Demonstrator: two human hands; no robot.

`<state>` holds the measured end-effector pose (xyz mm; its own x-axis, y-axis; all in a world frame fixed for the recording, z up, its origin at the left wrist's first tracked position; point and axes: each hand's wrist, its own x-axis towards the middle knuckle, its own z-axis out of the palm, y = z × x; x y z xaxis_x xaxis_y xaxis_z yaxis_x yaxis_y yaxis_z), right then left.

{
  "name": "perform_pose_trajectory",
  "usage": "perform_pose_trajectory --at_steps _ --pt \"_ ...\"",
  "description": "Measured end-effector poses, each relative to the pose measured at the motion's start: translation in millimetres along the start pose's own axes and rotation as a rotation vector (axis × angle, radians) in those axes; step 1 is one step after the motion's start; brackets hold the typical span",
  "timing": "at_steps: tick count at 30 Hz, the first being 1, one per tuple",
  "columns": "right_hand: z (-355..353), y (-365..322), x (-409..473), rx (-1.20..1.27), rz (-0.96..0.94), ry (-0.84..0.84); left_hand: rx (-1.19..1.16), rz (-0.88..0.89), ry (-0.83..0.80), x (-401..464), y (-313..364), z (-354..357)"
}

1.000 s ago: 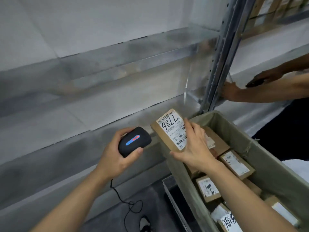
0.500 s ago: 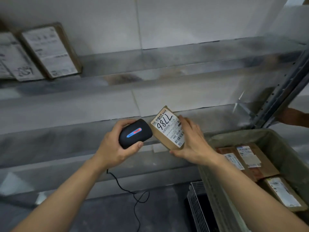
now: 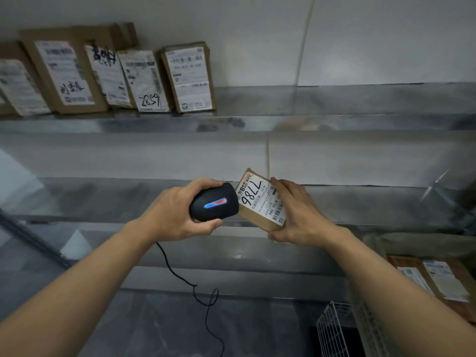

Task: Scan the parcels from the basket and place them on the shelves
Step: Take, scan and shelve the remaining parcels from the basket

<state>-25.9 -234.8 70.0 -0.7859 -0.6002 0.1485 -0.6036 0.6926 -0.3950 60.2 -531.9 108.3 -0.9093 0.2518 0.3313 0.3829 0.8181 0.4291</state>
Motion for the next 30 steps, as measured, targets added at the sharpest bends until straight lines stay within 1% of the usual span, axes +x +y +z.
perform_pose_trajectory --at_steps 4,13,18,26,30 --pt "2.3 -14.8 15.7 -0.020 -0.053 -0.006 0.085 0.050 0.010 -9.5 -10.7 -21.9" --pt "-2.4 -37.1 34.4 -0.043 -0.132 -0.051 0.263 0.148 -0.053 -15.4 -16.2 -60.3" --pt "-0.7 -42.4 38.0 -0.052 -0.152 -0.057 0.285 0.168 -0.054 -16.7 -17.3 -70.0" --pt "-4.3 -45.7 41.0 -0.051 -0.159 -0.057 0.254 0.190 -0.058 -15.9 -25.7 -75.8" --pt "-6.4 -47.9 42.5 -0.044 -0.161 -0.056 0.257 0.228 -0.076 -12.2 -27.6 -80.0"
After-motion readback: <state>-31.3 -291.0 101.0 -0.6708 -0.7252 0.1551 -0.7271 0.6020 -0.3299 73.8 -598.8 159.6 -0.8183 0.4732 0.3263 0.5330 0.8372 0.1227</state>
